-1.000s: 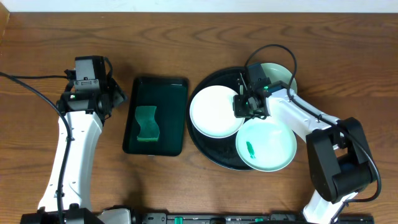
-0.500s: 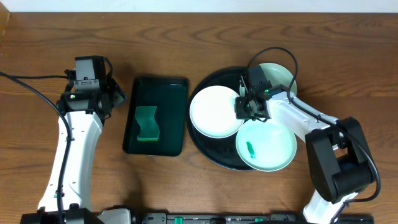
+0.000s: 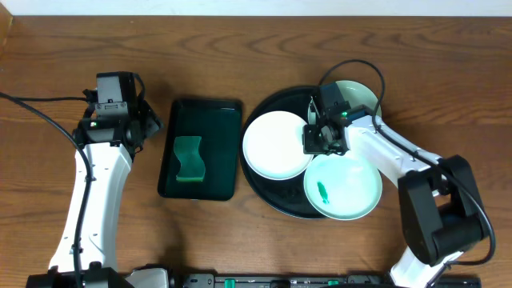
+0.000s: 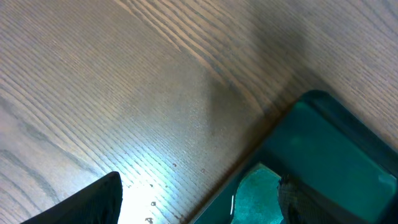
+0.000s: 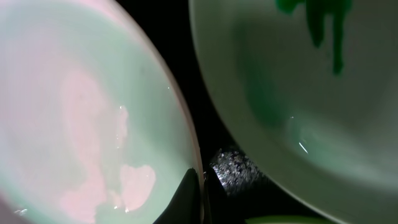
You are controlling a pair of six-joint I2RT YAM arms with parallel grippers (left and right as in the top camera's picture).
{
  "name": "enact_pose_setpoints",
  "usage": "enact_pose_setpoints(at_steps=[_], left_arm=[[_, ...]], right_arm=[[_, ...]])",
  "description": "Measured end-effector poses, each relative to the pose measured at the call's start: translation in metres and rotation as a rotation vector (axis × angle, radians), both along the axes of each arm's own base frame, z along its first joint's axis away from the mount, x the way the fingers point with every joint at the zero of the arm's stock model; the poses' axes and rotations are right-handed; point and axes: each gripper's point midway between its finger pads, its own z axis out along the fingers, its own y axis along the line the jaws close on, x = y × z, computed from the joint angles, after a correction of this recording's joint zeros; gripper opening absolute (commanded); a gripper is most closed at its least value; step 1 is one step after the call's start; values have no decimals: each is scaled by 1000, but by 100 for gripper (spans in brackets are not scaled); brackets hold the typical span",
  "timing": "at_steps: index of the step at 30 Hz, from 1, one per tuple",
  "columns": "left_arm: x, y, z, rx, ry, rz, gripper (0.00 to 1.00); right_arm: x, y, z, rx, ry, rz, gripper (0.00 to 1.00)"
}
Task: Clean dirty plates on tray and stack at the side
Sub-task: 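Lift the cleaned upper plate by its rim with the right gripper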
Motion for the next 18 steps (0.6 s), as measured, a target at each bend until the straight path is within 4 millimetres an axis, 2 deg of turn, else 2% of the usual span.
enact_pose_setpoints(at_steps=[6, 14, 18], left_arm=[[0, 0, 0, 0, 0, -1, 80], [0, 0, 0, 0, 0, -1, 80], [0, 0, 0, 0, 0, -1, 80]], right_arm=[[5, 4, 19, 32, -36, -23, 1], [-5, 4, 21, 46, 15, -39, 1], [-6, 1, 29, 55, 50, -66, 1]])
